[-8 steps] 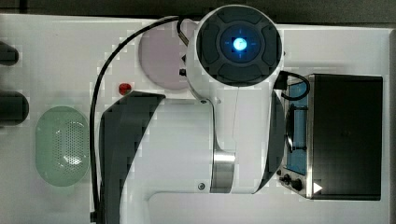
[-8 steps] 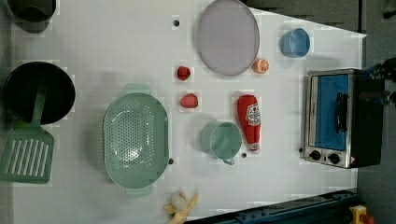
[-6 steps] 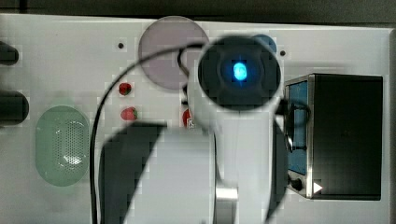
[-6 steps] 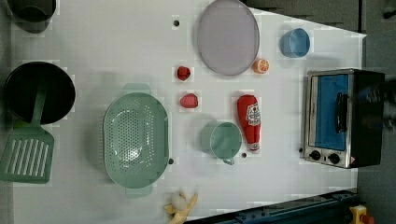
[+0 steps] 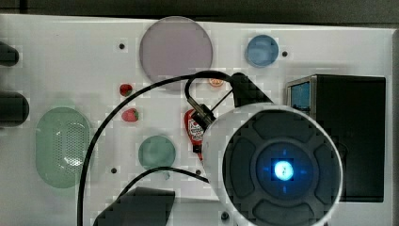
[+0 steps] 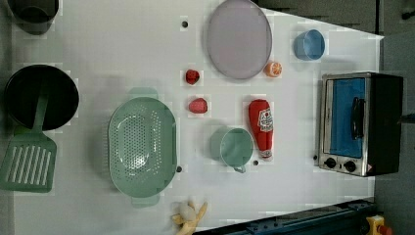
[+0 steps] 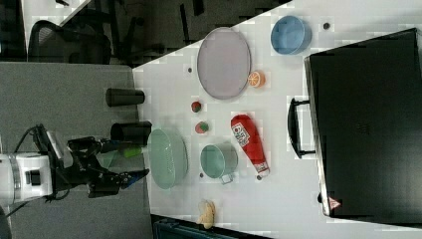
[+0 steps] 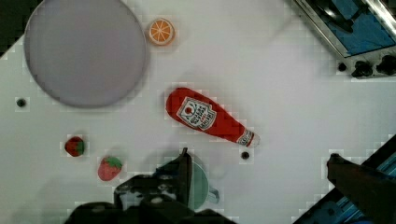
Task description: Pick Ketchup from the table and place it in strainer.
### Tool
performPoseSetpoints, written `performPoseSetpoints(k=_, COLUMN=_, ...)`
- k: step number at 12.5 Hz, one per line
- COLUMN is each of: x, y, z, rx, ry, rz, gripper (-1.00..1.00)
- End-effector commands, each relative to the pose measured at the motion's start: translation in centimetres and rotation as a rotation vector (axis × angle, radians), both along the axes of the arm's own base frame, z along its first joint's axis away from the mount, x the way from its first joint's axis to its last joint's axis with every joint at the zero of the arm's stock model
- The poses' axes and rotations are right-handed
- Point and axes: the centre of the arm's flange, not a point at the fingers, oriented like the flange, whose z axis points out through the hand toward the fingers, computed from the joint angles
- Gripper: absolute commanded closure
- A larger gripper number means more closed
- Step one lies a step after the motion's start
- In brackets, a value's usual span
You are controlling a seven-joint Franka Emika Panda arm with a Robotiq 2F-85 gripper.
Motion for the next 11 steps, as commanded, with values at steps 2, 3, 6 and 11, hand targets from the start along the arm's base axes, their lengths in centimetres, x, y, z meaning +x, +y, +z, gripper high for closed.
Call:
performPoseSetpoints(k=2, x=2.3, y=0.2, z=-10.4, rx=0.038, ry=0.210, rz=0.126, gripper=-1.00)
performPoseSetpoints(k=3, x=2.5, y=0.5, z=-12.3, rx=0.046, ry=0.243, rz=0.166, gripper=-1.00)
performPoseSetpoints(k=6, x=3.5, y=1.4, z=-17.7, rx=0.081, ry=0.276, rz=0.379, gripper=-1.00)
performPoseSetpoints(k=11, x=4.8, y=2.4, z=-25.7, rx=0.115, ry=0.209, rz=0.754, gripper=-1.00)
